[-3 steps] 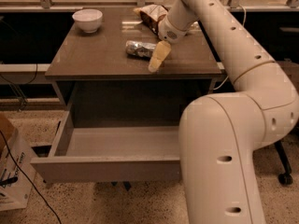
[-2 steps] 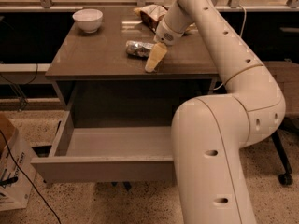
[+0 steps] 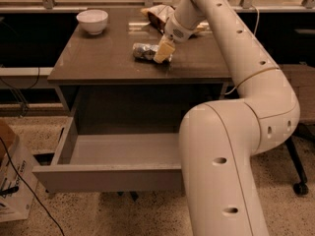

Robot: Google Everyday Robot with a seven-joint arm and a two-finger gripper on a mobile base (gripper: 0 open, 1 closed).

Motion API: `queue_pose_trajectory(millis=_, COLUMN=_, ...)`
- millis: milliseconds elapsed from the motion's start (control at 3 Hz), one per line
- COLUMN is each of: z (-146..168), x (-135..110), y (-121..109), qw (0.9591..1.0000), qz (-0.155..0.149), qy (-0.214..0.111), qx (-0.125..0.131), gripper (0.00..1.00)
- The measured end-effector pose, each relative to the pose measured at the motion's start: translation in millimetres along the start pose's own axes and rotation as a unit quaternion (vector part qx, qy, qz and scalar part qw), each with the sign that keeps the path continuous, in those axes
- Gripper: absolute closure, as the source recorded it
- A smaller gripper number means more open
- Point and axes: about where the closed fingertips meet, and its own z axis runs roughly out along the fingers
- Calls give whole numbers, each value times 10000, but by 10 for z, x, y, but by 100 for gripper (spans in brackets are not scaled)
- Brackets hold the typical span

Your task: Place redbull can into top drawer

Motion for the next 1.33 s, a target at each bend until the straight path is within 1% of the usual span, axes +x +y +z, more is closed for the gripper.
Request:
queue_pose_trajectory(millis=333, z=-244, x=-61, y=31, qw=9999, qz=-37, qy=-39, qx=92, gripper=85)
queue_pose_trajectory(millis=667, z=-485, x=-56, y=147, qw=9999, qz=-103, qy=66, qx=104, gripper=100)
queue_pose_trajectory(millis=1000, z=-615, x=140, y=575, qw=9991, qz=-96, qy=242, qx=-326, gripper=100)
queue_pose_trajectory(millis=1333, z=-761, x=281, y=940, qw=9986, qz=19, qy=299, qx=-445, gripper=100)
